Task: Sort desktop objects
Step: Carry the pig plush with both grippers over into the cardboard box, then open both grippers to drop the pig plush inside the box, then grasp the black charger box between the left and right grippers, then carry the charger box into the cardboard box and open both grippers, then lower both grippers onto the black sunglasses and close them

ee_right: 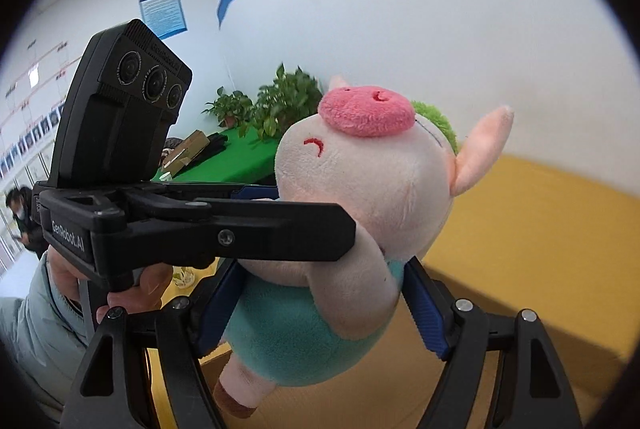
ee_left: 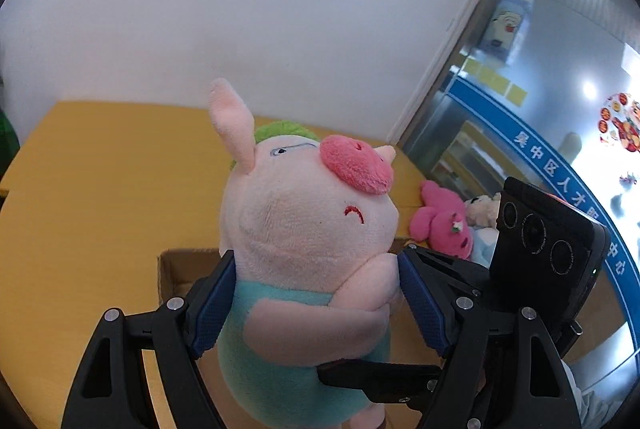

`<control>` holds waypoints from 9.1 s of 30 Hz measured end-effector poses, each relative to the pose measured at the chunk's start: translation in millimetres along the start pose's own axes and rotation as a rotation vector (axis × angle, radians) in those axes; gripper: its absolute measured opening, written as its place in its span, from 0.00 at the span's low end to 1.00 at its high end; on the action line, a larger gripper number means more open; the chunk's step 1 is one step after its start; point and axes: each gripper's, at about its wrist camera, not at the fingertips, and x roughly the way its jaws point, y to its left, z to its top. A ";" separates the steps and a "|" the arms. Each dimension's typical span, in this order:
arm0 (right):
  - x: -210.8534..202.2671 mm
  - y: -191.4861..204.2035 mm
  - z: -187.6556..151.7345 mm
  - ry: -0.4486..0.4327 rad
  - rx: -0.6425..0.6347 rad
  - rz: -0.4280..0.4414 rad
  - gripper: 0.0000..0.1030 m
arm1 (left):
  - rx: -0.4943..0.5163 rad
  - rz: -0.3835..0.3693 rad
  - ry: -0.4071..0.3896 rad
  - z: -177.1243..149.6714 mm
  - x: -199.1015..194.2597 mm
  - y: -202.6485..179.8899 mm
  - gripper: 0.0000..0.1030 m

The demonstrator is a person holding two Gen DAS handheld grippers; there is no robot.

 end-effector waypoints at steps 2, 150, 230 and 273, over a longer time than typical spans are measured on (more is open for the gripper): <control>31.3 -20.9 -15.3 0.046 0.064 0.029 0.75 | -0.055 0.021 0.062 -10.6 28.4 26.6 0.74; -199.3 173.3 -174.5 -0.067 -0.347 -0.453 0.82 | 0.292 0.002 -0.118 -201.1 -125.4 -205.9 0.65; -164.3 18.0 -209.2 0.128 0.204 -0.543 0.82 | 0.100 0.488 0.030 -209.5 -59.8 -65.4 0.89; -192.5 23.7 -350.4 0.162 0.462 -0.538 0.48 | 0.162 0.282 0.009 -306.7 -45.3 -155.6 0.99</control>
